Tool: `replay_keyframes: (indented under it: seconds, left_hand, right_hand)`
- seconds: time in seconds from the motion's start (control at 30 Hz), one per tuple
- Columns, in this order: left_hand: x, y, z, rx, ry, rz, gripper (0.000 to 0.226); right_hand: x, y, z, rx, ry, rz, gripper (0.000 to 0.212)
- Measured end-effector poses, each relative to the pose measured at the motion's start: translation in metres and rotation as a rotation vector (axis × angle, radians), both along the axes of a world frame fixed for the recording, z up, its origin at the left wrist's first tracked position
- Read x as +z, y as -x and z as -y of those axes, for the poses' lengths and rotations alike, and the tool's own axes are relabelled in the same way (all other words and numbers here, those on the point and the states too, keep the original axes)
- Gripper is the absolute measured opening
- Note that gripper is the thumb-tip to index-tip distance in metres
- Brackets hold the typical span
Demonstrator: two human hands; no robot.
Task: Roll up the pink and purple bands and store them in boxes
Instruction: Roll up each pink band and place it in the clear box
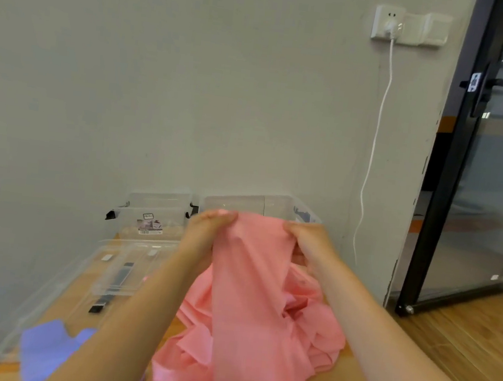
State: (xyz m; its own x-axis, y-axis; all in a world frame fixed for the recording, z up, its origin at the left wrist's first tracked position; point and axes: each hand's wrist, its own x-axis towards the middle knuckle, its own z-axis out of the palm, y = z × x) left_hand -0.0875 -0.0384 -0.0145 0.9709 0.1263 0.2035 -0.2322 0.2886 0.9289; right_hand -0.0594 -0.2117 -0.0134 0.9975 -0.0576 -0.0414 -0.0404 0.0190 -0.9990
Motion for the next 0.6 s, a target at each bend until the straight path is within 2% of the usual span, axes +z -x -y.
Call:
replay_keyframes:
  seconds: [0.13, 0.2, 0.27, 0.33, 0.4, 0.53, 0.6]
  left_hand:
    - [0.070, -0.002, -0.012, 0.097, 0.020, 0.213, 0.009]
    - [0.084, -0.002, -0.015, 0.089, 0.024, 0.232, 0.006]
    - [0.073, 0.001, -0.016, 0.010, 0.115, 0.143, 0.008]
    - [0.047, 0.004, -0.019, -0.120, 0.245, 0.008, 0.015]
    - [0.024, 0.007, -0.025, -0.147, 0.283, -0.091, 0.011]
    - [0.007, 0.007, -0.034, 0.015, 0.132, -0.053, 0.014]
    - [0.010, 0.006, -0.038, 0.083, -0.026, -0.022, 0.013]
  right_hand:
    - [0.045, -0.010, -0.019, 0.060, -0.155, 0.149, 0.026]
    - [0.059, -0.016, -0.024, 0.102, -0.256, 0.190, 0.029]
    - [0.059, -0.021, -0.027, 0.139, -0.340, 0.168, 0.026]
    - [0.045, -0.025, -0.026, 0.163, -0.356, 0.156, 0.023]
    - [0.030, -0.023, -0.023, 0.216, -0.335, 0.170, 0.020]
    - [0.018, -0.015, -0.016, 0.231, -0.246, 0.193, 0.016]
    - [0.021, -0.016, -0.015, 0.169, -0.205, 0.248, 0.018]
